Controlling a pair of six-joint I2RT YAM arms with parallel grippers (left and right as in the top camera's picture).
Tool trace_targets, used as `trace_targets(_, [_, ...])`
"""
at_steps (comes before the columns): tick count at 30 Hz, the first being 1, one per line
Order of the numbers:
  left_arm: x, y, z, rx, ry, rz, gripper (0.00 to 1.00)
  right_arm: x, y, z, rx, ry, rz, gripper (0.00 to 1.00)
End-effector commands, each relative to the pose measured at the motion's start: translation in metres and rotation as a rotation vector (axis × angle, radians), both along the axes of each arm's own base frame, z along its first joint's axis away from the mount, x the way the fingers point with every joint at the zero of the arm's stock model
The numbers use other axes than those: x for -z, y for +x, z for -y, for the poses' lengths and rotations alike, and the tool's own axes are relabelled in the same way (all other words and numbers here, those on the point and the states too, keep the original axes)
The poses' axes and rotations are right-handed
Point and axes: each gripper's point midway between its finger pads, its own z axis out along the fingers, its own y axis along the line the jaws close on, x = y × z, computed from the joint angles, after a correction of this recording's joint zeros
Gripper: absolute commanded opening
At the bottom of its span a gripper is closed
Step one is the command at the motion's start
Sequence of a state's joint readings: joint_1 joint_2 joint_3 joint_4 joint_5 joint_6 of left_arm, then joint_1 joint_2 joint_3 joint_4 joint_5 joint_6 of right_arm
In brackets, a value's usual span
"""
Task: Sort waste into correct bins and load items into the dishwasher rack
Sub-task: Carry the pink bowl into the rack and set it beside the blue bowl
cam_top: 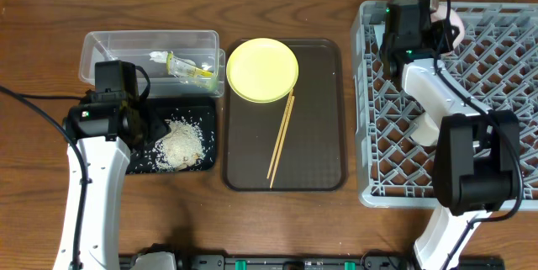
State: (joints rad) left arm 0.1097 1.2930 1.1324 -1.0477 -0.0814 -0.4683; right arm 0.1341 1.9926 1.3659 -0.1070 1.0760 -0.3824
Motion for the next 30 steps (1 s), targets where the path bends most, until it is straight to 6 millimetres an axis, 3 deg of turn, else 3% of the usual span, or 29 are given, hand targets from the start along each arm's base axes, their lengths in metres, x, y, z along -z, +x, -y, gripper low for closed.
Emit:
trace_targets(1, [-0.004,0.001,-0.002,-0.011,0.004,0.010,0.67,0.033,-0.003,-0.026,-0.049,0.224,0.036,0.02])
trace_targets(4, [-0.004,0.001,-0.002,-0.010,0.005,0.010,0.68,0.025,-0.009,-0.037,-0.075,0.339,0.055,0.09])
trace_targets(11, [-0.004,0.001,-0.002,-0.010,0.005,0.010,0.67,-0.035,-0.030,-0.070,-0.229,0.516,0.089,0.50])
trace_targets(14, [-0.004,0.001,-0.002,-0.010,0.005,0.010,0.72,-0.052,-0.046,-0.118,-0.409,0.698,0.050,0.57])
trace_targets(18, [-0.004,0.001,-0.002,-0.010,0.004,0.009,0.73,-0.063,-0.082,-0.205,-0.631,1.079,-0.046,0.57])
trace_targets(23, [-0.004,0.001,-0.002,-0.010,0.004,0.009,0.73,-0.043,-0.122,-0.265,-0.623,1.295,-0.207,0.56])
trace_targets(30, [-0.004,0.001,-0.002,-0.010,0.005,0.009,0.73,0.015,-0.156,-0.324,-0.596,1.280,-0.423,0.48])
